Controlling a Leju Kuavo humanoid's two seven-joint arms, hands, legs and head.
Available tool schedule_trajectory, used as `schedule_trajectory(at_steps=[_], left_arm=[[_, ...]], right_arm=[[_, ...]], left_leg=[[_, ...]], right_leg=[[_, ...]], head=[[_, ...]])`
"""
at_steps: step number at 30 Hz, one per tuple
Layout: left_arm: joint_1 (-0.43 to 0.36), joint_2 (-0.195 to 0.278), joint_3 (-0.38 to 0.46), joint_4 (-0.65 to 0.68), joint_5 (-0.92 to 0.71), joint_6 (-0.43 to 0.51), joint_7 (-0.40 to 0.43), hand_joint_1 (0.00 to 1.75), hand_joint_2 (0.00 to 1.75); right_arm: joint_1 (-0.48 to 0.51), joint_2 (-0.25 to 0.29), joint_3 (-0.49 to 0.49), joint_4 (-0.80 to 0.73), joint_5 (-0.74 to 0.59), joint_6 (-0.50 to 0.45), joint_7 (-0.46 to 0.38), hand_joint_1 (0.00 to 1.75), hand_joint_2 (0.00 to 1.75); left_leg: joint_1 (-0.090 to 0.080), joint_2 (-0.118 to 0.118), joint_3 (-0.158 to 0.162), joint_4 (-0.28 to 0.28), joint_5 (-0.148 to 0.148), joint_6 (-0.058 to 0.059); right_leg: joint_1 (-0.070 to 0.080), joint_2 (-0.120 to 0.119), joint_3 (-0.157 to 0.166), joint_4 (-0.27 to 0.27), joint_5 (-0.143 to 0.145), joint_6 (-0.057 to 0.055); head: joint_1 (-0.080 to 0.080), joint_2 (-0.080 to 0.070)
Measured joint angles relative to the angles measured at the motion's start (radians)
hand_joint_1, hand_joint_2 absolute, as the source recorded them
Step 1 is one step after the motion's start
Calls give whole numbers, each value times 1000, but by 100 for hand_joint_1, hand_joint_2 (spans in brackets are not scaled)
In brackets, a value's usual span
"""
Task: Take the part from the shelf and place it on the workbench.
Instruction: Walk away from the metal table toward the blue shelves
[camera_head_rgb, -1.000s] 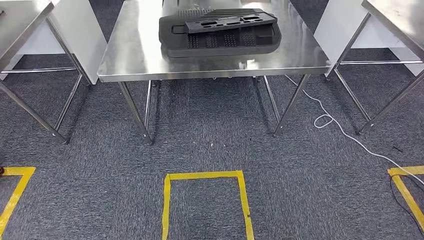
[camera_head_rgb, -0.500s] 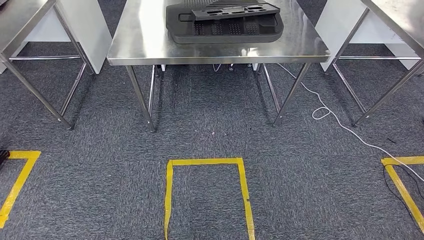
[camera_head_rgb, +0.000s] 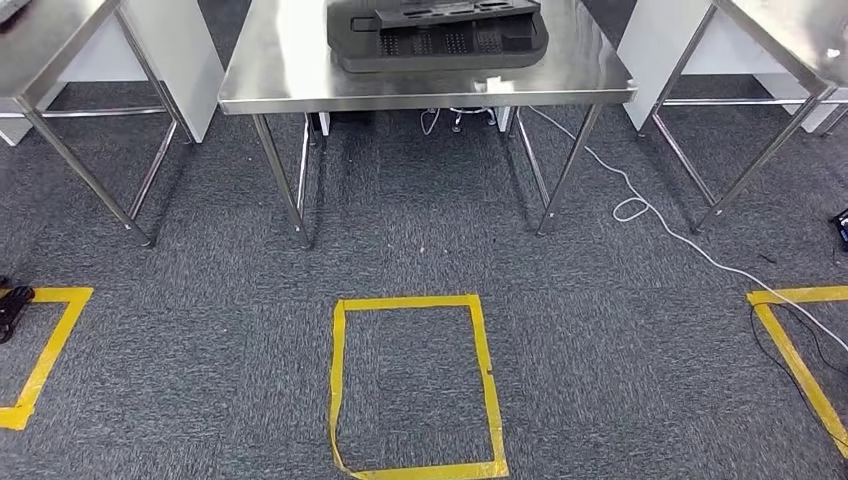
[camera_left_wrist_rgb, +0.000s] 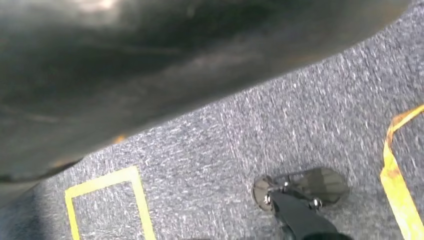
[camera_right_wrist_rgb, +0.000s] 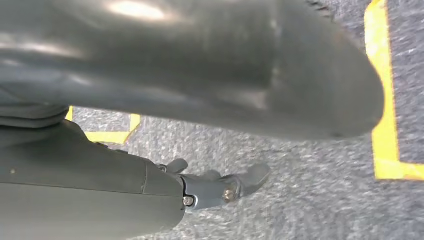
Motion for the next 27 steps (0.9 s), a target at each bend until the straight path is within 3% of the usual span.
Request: schedule_trajectory(at_steps=[2, 4, 5, 7, 8, 9, 11, 12, 15, 17, 20, 21, 22, 25, 27], left_arm=[[2, 1, 0, 0, 0, 0, 0, 0, 0], [4, 1, 0, 0, -2, 0, -3, 0, 0], [4, 0, 0, 0, -4, 1, -6, 0, 0], [4, 1, 0, 0, -9, 4, -15, 0, 0], [4, 1, 0, 0, -11, 5, -18, 0, 0], [4, 0, 0, 0, -11, 7, -19, 0, 0], [3, -1, 0, 0, -11, 10, -19, 0, 0], [2, -2, 0, 0, -11, 11, -19, 0, 0], [2, -2, 0, 0, -12, 16, -19, 0, 0], [4, -1, 0, 0, -11, 18, -19, 0, 0], [5, -1, 0, 0, -12, 18, -19, 0, 0], [5, -1, 0, 0, -12, 19, -18, 0, 0], [6, -1, 0, 0, -12, 19, -17, 0, 0], [6, -3, 0, 0, -14, 21, -11, 0, 0], [5, -4, 0, 0, -16, 25, -5, 0, 0]], right_arm=[[2, 1, 8, 1, 14, -1, 2, 0, 0], [4, 1, 18, 2, 33, -3, 0, 0, 0], [5, 2, 24, 2, 42, -5, -1, 0, 0], [5, 2, 35, 3, 56, -5, -4, 0, 0], [5, 2, 41, 3, 61, -5, -5, 0, 0], [6, 2, 45, 4, 65, -4, -4, 0, 0], [6, 1, 52, 4, 70, -3, -4, 0, 0], [5, 1, 54, 4, 71, -2, -4, 0, 0], [6, 2, 62, 4, 71, -1, -3, 0, 0], [10, 3, 64, 5, 71, -1, -2, 0, 0], [11, 5, 66, 6, 71, 0, -2, 0, 0], [11, 5, 66, 6, 72, 0, -1, 0, 0], [11, 5, 67, 6, 72, 0, 0, 0, 0], [9, 3, 70, 6, 84, 1, 7, 0, 0], [7, 2, 74, 6, 91, 1, 11, 0, 0]], left_leg=[[0, -3, -19, 68, -90, -5], [-1, -4, -37, 191, -185, -9], [0, -4, -38, 243, -194, -11], [3, -4, -7, 272, -141, -15], [6, -4, 31, 240, -111, -17], [10, -5, 81, 180, -101, -22], [11, -10, 164, 59, -133, -22], [9, -14, 182, 23, -154, -17], [5, -15, 171, 2, -162, 13], [4, -13, 157, 0, -148, 30], [-3, -10, 132, 0, -129, 40], [-5, -9, 126, 1, -124, 40], [-6, -9, 121, 1, -120, 39], [-8, -9, 116, 1, -110, 34], [-9, -8, 114, 0, -106, 26]], right_leg=[[-7, -3, -22, -6, 28, -17], [-3, -4, -49, -5, 49, -24], [-1, -4, -62, -5, 58, -23], [-1, -5, -88, 0, 76, -17], [-2, -5, -99, 6, 83, -12], [-2, -5, -111, 16, 88, -8], [1, -5, -134, 43, 93, 1], [3, -5, -146, 53, 97, 7], [-2, -3, -178, 76, 99, 21], [-5, -1, -217, 150, 56, 19], [-5, 0, -285, 326, -23, 14], [-4, 1, -283, 339, -28, 16], [-3, 1, -261, 314, -19, 20], [7, 1, -131, 109, 32, 20], [15, 1, -96, 43, 43, 10]], head=[[-6, 0], [-10, 0], [-10, 0], [-10, 0], [-11, 0], [-11, 0], [-11, 0], [-12, 0], [-6, 0], [-2, 0], [0, 0], [0, 0], [0, 0], [0, 0], [-1, 0]])
